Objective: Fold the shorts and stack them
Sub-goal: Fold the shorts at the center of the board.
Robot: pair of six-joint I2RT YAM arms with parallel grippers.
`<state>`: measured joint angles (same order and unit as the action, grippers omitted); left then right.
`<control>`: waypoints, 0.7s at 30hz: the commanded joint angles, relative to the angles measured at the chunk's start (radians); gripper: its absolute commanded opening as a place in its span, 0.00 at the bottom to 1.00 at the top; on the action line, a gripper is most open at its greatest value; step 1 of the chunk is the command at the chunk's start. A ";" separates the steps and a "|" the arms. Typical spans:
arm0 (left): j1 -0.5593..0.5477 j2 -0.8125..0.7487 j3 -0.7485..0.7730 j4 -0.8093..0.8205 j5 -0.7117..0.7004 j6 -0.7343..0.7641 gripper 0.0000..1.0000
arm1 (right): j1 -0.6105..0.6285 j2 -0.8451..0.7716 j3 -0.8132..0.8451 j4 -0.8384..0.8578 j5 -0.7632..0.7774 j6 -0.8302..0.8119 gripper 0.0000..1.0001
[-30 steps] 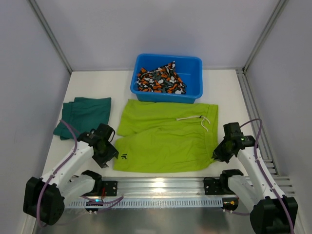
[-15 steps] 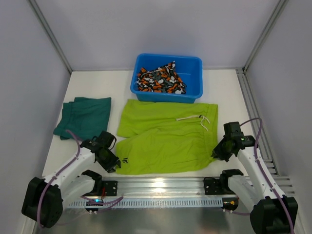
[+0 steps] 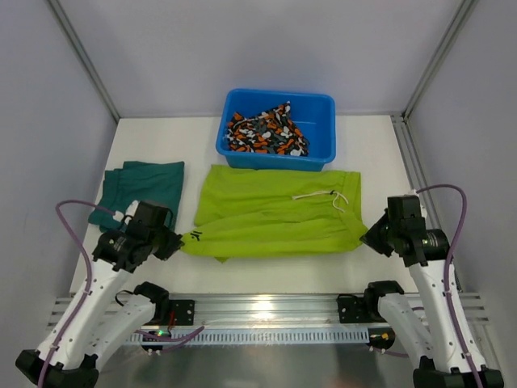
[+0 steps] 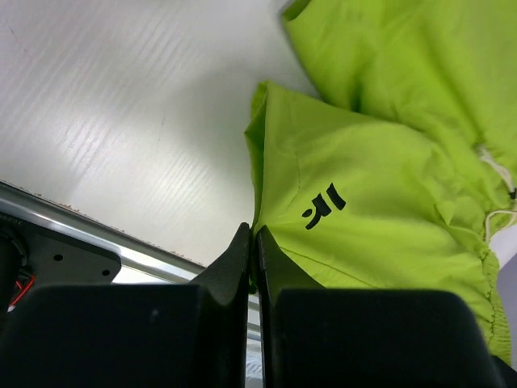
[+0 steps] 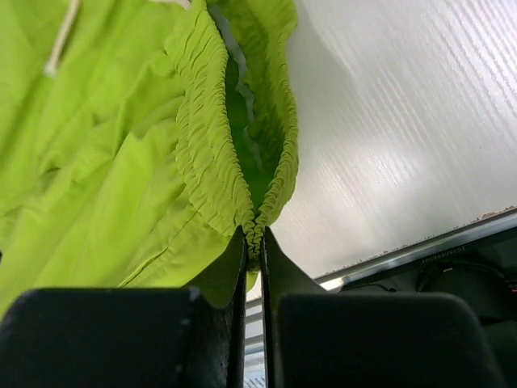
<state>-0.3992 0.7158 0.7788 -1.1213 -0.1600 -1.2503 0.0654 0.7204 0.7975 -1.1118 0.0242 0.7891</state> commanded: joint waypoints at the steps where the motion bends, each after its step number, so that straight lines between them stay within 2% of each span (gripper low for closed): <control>1: -0.001 0.004 0.146 -0.142 -0.131 0.026 0.00 | 0.002 -0.090 0.074 -0.091 0.091 -0.002 0.04; 5: 0.000 -0.013 0.279 -0.231 -0.156 0.051 0.00 | 0.004 -0.160 0.126 -0.167 0.112 0.006 0.04; 10: 0.000 -0.059 0.327 -0.253 -0.101 0.080 0.00 | 0.004 -0.208 0.195 -0.235 0.132 0.021 0.04; 15: -0.001 -0.072 0.344 -0.178 -0.014 0.201 0.00 | 0.004 -0.220 0.311 -0.263 0.203 0.036 0.04; 21: 0.000 0.059 0.422 -0.092 0.010 0.348 0.00 | 0.004 -0.187 0.326 -0.235 0.264 0.019 0.04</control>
<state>-0.4057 0.7128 1.1400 -1.2652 -0.1017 -1.0370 0.0711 0.5087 1.1110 -1.3449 0.1246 0.8227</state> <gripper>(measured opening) 0.009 0.070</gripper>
